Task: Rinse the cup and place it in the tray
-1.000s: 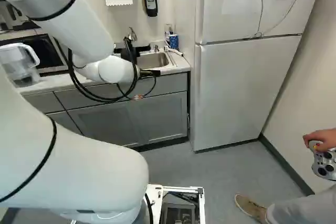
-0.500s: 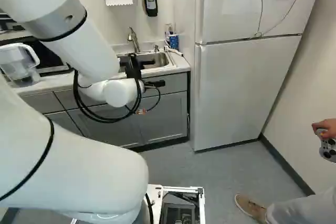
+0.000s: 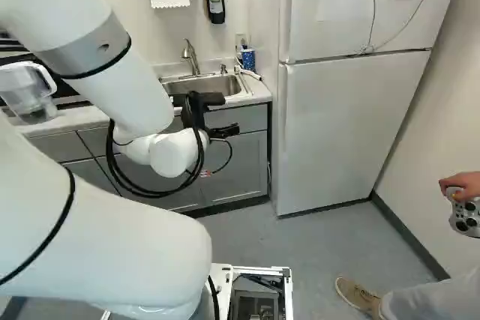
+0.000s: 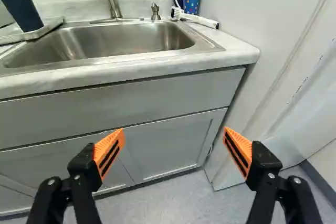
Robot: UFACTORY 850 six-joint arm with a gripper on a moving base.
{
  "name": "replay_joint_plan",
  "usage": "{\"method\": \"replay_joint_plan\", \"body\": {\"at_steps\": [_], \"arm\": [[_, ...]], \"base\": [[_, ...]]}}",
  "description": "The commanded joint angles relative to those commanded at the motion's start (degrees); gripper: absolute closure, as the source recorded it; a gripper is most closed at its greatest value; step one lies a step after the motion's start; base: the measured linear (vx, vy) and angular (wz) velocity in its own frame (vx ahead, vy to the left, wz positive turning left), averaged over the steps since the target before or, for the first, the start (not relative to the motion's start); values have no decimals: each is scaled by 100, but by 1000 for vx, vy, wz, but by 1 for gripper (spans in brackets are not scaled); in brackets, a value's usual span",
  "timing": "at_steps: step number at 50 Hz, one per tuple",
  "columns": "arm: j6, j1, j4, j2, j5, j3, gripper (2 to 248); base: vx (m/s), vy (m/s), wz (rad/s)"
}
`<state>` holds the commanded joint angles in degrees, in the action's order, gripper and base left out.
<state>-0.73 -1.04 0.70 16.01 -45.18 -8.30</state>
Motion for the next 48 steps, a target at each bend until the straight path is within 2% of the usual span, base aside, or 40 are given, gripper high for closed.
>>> {"method": "replay_joint_plan", "body": {"at_steps": [23,48], "arm": [[61,87,-59,-1,-404,276,3],[73,104,-70,-1,-482,330,3]], "base": [[0,0,0],[0,0,0]]}}
